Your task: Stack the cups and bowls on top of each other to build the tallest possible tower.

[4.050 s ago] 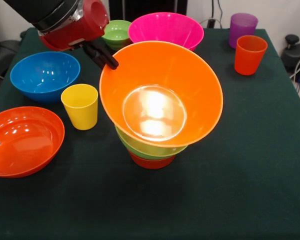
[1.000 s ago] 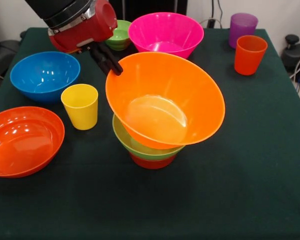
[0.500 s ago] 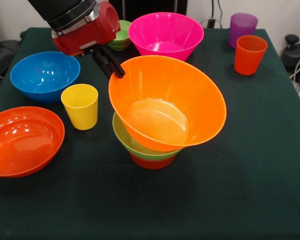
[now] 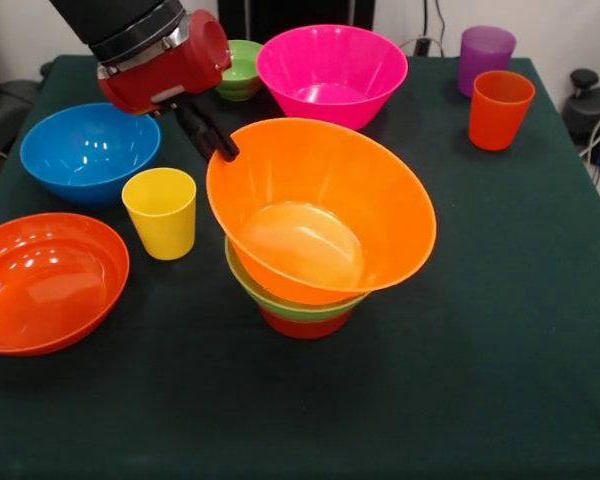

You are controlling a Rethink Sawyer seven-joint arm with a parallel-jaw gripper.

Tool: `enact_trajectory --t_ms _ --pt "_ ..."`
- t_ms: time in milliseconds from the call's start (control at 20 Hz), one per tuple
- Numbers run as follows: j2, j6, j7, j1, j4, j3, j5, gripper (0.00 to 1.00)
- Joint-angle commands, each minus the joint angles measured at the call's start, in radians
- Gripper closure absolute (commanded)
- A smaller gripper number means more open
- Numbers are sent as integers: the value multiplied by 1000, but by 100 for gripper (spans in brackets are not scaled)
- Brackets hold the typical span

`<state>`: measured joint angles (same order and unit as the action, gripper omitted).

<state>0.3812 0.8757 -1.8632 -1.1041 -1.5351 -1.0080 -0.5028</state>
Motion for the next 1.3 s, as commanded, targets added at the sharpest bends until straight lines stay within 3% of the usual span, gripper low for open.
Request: enact_trajectory --t_ms 50,900,1300 --pt "-32 -54 253 -14 -72 46 -97 100" --pt "-116 -93 272 -71 -109 41 -157 100" --pt "-96 -93 214 -61 -152 8 -110 100"
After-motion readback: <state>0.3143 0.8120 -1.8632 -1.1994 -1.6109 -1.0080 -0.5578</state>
